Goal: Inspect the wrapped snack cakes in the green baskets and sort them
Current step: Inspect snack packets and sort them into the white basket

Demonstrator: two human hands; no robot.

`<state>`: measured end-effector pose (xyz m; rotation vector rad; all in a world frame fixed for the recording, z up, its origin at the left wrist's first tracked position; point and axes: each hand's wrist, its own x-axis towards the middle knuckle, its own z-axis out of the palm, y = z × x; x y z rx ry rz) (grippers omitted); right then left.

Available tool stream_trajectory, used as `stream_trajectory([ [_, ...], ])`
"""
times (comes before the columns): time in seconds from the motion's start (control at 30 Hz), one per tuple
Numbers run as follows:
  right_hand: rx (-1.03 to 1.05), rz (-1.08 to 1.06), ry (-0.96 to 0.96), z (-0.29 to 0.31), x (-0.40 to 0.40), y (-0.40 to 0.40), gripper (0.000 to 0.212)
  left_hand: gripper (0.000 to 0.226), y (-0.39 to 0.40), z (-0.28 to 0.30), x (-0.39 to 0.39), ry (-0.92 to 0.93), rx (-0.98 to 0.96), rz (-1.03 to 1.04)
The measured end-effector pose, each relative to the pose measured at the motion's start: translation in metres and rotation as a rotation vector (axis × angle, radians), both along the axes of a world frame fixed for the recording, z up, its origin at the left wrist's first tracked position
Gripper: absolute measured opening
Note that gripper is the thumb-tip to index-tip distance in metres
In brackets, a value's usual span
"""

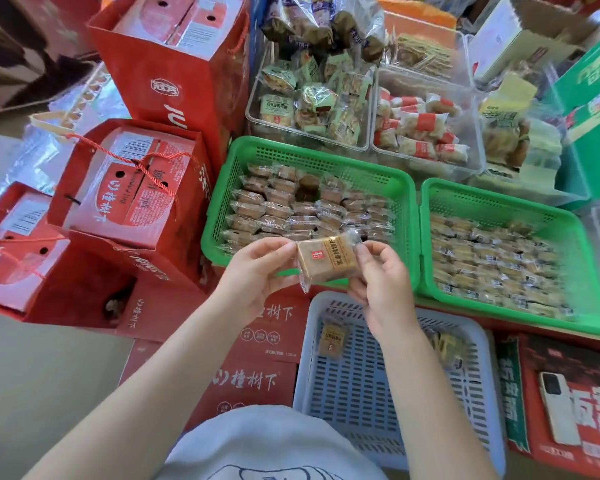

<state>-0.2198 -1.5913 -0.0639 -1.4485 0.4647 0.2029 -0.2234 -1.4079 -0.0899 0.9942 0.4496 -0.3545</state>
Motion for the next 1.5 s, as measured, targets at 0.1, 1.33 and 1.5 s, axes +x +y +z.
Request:
stream_trajectory([
  [0.1,0.168,-0.018,0.019,0.000,-0.009,-0.004,0.011,0.012,-0.003,-0.001,-0.010,0.014,0.117,0.058],
  [1.33,-0.208,-0.079,0.049,-0.011,0.027,0.002,0.036,0.023,-0.012,0.007,0.004,-0.394,0.795,-0.135],
  [1.5,-0.177,0.027,0.090,-0.012,0.045,0.005,0.032,0.007,-0.001,-0.006,0.028,-0.369,0.814,-0.097],
])
